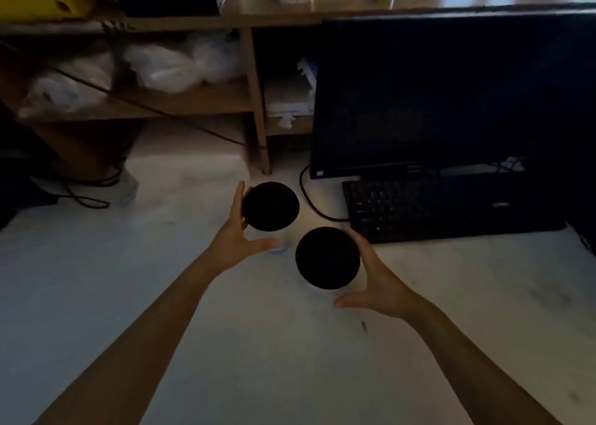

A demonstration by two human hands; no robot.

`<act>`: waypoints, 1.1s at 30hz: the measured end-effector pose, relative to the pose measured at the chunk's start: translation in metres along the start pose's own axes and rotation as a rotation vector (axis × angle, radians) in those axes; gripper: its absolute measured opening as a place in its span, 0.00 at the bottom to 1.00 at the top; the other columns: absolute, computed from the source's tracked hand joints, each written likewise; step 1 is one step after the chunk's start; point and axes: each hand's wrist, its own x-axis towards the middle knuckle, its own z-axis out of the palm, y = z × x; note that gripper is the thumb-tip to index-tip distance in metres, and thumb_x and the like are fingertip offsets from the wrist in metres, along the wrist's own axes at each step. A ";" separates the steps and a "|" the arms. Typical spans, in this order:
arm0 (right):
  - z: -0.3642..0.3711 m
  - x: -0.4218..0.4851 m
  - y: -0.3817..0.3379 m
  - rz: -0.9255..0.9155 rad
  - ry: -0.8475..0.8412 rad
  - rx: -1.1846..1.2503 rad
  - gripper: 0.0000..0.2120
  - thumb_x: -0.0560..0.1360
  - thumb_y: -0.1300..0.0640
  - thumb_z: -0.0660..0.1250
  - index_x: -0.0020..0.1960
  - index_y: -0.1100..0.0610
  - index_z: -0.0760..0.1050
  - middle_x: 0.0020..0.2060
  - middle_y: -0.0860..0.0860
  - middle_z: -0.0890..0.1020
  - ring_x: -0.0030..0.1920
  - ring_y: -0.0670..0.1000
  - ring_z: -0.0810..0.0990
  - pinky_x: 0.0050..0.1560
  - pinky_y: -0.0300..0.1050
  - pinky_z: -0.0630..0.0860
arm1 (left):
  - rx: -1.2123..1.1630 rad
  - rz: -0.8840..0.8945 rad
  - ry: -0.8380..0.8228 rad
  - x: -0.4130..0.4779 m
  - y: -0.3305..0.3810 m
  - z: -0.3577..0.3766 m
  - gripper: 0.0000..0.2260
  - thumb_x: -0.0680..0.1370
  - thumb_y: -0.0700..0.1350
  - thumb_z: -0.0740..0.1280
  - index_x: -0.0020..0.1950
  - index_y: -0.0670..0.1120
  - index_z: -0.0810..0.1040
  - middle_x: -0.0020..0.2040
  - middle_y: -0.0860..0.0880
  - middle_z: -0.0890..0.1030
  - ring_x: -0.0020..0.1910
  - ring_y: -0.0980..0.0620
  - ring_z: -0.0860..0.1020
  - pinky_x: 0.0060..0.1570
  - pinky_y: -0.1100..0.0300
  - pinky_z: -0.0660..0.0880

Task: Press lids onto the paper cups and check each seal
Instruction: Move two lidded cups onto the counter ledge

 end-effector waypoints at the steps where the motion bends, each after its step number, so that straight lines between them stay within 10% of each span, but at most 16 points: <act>1: 0.007 0.002 0.004 -0.003 0.007 0.043 0.54 0.61 0.54 0.80 0.71 0.38 0.45 0.71 0.36 0.55 0.69 0.27 0.53 0.70 0.28 0.55 | -0.034 0.001 0.019 0.003 -0.007 0.003 0.55 0.62 0.46 0.76 0.75 0.56 0.40 0.73 0.56 0.60 0.71 0.60 0.61 0.68 0.65 0.63; 8: 0.036 0.016 0.026 0.056 0.131 0.250 0.41 0.64 0.64 0.77 0.69 0.48 0.59 0.62 0.37 0.69 0.57 0.22 0.66 0.53 0.18 0.64 | -0.052 0.012 0.183 0.015 -0.022 0.016 0.39 0.66 0.35 0.76 0.72 0.46 0.61 0.65 0.53 0.70 0.63 0.59 0.70 0.53 0.79 0.69; 14: 0.015 0.004 0.001 0.098 0.258 0.362 0.40 0.64 0.65 0.77 0.70 0.53 0.62 0.62 0.44 0.74 0.58 0.31 0.74 0.52 0.26 0.72 | -0.022 -0.006 0.149 0.006 0.012 0.015 0.36 0.65 0.38 0.77 0.69 0.47 0.65 0.64 0.51 0.74 0.63 0.55 0.73 0.60 0.64 0.71; 25: -0.193 -0.054 -0.166 -0.137 0.477 0.236 0.21 0.65 0.67 0.74 0.54 0.54 0.73 0.45 0.47 0.84 0.44 0.41 0.83 0.40 0.34 0.79 | -0.074 0.235 -0.097 0.032 0.262 0.005 0.24 0.65 0.37 0.77 0.58 0.48 0.76 0.51 0.53 0.83 0.49 0.59 0.82 0.42 0.66 0.78; 33: -0.351 0.006 -0.216 -0.207 0.657 0.201 0.24 0.66 0.60 0.75 0.59 0.60 0.70 0.51 0.53 0.81 0.55 0.54 0.79 0.56 0.53 0.76 | -0.117 0.357 -0.058 0.126 0.400 0.065 0.23 0.68 0.41 0.75 0.61 0.44 0.76 0.53 0.50 0.81 0.49 0.54 0.80 0.41 0.64 0.76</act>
